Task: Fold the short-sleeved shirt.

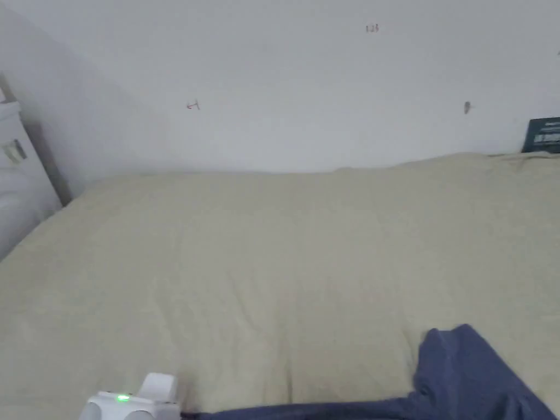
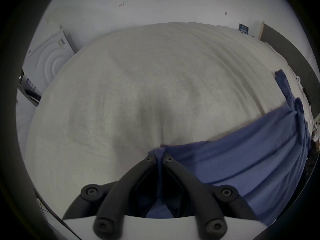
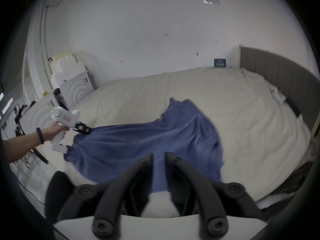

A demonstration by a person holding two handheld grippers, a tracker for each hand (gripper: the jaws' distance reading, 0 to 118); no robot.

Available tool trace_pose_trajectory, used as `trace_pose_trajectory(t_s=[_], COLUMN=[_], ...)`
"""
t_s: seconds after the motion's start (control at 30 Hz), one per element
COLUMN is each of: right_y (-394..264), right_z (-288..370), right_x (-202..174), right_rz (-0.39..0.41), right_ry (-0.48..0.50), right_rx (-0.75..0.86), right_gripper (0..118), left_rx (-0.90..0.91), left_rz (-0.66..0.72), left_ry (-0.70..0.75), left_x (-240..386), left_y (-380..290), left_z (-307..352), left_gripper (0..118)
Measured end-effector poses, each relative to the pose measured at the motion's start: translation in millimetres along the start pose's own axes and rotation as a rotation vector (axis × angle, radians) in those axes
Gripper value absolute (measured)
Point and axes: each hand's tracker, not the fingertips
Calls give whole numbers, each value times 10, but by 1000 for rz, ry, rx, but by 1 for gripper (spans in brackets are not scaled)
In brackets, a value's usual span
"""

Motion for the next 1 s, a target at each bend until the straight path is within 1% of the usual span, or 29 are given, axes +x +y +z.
trace_pose_trajectory(t_s=[0.03,0.07,0.1,0.13,0.17,0.2,0.23,0.3,0.33,0.37,0.4,0.43,0.47,0.5,0.53,0.57,0.6,0.63,0.67,0.7,0.73,0.77,0.8,0.83,0.87,0.9,1.0], right_y=[159,312,449,618,735,860,963,1125,1186,1217,1234,1227,1204,1170,1114,1078,1021,957,937,938,932,917,900,880,874,877,905], right_z=[-85,-202,-334,-570,-765,-1008,-1288,-1723,-1933,-2131,-2334,-2498,-2617,-2714,-2771,-2824,-2859,-2834,-2800,-2750,-2723,-2698,-2693,-2718,-2736,-2748,-2633], right_x=[82,183,291,461,578,721,878,1059,1146,1249,1341,1403,1444,1487,1503,1504,1483,1425,1375,1319,1262,1181,1096,1048,1043,1042,1157], right_rz=[38,65,79,76,65,48,23,37,6,-17,-46,-54,-40,-50,-63,-52,-21,-3,19,31,35,53,92,112,103,94,-9], right_ry=[-46,-53,-42,-26,-20,-9,-31,-97,-106,-85,-109,-153,-175,-186,-200,-209,-203,-201,-211,-213,-185,-169,-183,-173,-155,-185,-136], right_rx=[11,12,-4,-25,-72,-123,-161,-252,-298,-339,-379,-427,-443,-451,-472,-498,-511,-492,-460,-441,-425,-417,-420,-430,-429,-425,-377], right_gripper=[34,56,77,96,102,102,102,102,102,102,101,99,95,90,80,74,72,68,58,43,25,15,5,5,5,4,3], left_rx=[-8,-14,-18,-23,-28,-35,-40,-47,-50,-52,-53,-53,-52,-52,-52,-53,-55,-57,-59,-63,-64,-65,-65,-61,-56,-47,-7], left_rz=[0,12,20,30,38,49,62,85,97,112,120,120,121,120,117,113,108,104,103,101,99,100,100,99,98,98,110], left_ry=[-8,-17,-24,-33,-39,-46,-52,-64,-71,-77,-82,-82,-82,-79,-75,-72,-68,-68,-68,-70,-72,-73,-73,-72,-70,-69,-74], left_x=[-19,-35,-51,-72,-86,-86,-79,-105,-120,-95,-98,-94,-86,-69,-50,-38,-33,-37,-36,-34,-33,-54,-50,-41,-35,-50,-63], left_y=[17,20,23,30,37,41,45,50,50,51,48,44,39,47,47,49,57,71,76,79,81,97,93,81,69,59,-4], left_z=[-8,-2,4,-4,-12,-1,27,17,15,70,69,71,74,94,94,92,90,93,96,99,105,91,94,104,112,108,154], left_gripper=[3,3,3,3,3,3,3,3,3,3,3,3,3,3,3,3,3,3,3,3,3,3,3,3,3,3,3])
